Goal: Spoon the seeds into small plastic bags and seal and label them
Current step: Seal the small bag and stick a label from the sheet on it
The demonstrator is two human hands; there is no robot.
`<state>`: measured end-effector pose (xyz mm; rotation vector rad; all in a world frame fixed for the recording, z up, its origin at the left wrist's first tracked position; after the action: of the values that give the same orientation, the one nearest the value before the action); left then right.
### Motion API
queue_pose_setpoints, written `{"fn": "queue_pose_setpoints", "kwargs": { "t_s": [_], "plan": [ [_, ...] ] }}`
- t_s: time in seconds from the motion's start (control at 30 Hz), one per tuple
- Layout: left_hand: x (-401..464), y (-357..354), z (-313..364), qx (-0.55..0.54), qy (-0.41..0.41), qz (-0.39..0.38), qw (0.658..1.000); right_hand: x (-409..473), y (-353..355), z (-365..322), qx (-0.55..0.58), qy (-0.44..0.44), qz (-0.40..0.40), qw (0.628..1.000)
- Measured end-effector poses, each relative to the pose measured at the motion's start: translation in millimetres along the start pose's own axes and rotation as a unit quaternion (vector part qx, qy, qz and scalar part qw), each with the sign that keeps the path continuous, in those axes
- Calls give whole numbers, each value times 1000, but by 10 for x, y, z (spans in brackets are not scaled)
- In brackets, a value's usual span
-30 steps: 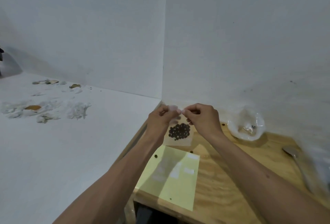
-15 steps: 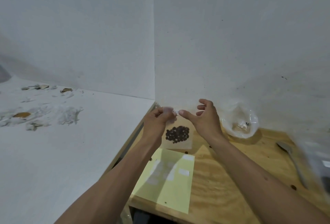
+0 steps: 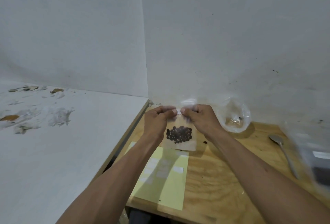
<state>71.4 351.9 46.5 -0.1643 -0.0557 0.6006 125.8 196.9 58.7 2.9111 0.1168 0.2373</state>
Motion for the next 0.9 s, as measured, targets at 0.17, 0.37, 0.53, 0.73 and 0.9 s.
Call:
{"fn": "queue_pose_setpoints", "kwargs": {
  "t_s": [0.17,0.37,0.53,0.73,0.9],
  "plan": [
    [14,-154,-19,-5,7,-3,1000,34,122,72,-25,-6,20,999],
    [-18,-474,-89,-39,39,-16,998,-64,488,137,-58,-17,7,998],
    [-288,-1160,-249,35,61,-87,994,-212,1285,400,-38,-69,78,994],
    [-961,-2172,-428,192,1,-266,945,-636,2624,595,-54,-88,259,960],
    [-1663,-2786,-605,260,-76,-330,904,-1092,3375,802,-181,-114,317,924]
  ]
}}
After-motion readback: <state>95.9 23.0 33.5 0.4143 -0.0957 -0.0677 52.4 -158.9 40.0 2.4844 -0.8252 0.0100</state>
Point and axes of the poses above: each hand's wrist, its own x-axis towards the middle knuckle, its own y-axis out of the back of the hand, z = x × y, the point moved 5 cm from there along x, towards the middle knuckle, and after that the axes turned 8 degrees about z, right-handed, at the moved point
